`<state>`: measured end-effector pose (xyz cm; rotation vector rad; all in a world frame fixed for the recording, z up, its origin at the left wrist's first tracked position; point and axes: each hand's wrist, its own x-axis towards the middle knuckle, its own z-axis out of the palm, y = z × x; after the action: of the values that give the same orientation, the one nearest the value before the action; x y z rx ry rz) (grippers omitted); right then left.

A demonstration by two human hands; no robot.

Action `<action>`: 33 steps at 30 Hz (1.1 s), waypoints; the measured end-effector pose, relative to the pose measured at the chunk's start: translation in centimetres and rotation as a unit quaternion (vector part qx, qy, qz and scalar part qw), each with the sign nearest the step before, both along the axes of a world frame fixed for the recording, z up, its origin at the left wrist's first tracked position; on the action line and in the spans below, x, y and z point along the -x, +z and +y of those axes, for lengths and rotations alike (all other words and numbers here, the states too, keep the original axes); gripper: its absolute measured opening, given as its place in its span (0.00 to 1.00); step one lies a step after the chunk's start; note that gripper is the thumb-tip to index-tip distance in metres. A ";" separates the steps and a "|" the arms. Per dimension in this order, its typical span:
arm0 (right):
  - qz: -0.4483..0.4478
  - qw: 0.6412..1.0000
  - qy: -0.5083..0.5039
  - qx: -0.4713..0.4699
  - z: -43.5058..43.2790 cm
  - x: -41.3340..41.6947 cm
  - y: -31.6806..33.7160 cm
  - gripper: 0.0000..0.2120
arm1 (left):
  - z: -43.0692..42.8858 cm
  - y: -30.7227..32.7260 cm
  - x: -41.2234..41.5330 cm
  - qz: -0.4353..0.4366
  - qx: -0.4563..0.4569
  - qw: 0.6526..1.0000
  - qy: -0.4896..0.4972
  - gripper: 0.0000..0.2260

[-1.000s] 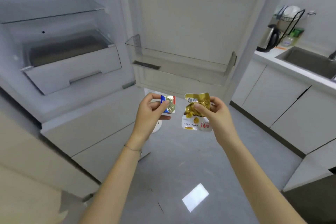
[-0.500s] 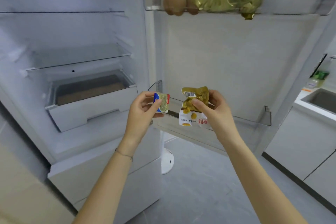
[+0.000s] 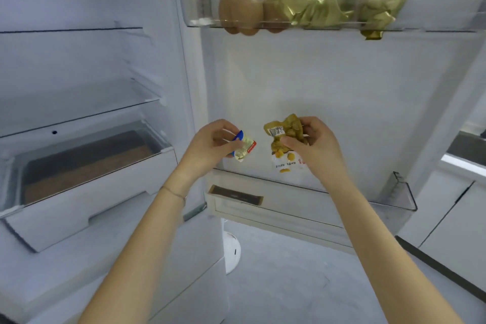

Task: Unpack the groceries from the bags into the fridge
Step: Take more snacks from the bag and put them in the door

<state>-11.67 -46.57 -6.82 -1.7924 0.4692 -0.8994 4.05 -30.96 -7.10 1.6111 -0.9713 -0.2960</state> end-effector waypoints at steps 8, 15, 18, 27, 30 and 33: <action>0.258 0.962 0.061 0.063 -1.1 -1.6 -0.8 0.12 | -3.4 0.3 -4.8 -0.202 -0.266 0.927 -0.169 0.05; 0.340 0.929 0.139 0.045 -0.2 -2.2 -1.5 0.07 | -5.1 -1.1 -6.1 -0.241 -0.357 0.865 -0.257 0.04; 0.364 0.919 0.136 0.062 0.2 -2.5 -1.6 0.06 | -5.2 -1.7 -5.8 -0.242 -0.369 0.853 -0.281 0.04; 0.390 0.910 0.099 0.097 -0.2 -2.7 -2.4 0.10 | -6.0 -2.6 -5.3 -0.298 -0.391 0.828 -0.268 0.05; 0.401 0.908 0.077 0.094 -0.3 -2.7 -2.6 0.13 | -5.9 -2.7 -5.4 -0.301 -0.390 0.834 -0.247 0.08; 0.401 0.911 0.032 0.095 -0.1 -2.3 -2.6 0.17 | -5.8 -2.4 -5.2 -0.268 -0.364 0.863 -0.225 0.11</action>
<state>-9.41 -46.64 -9.37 -2.3122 0.8498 -0.1147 9.24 -36.79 -9.54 2.1948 -1.8304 -0.6072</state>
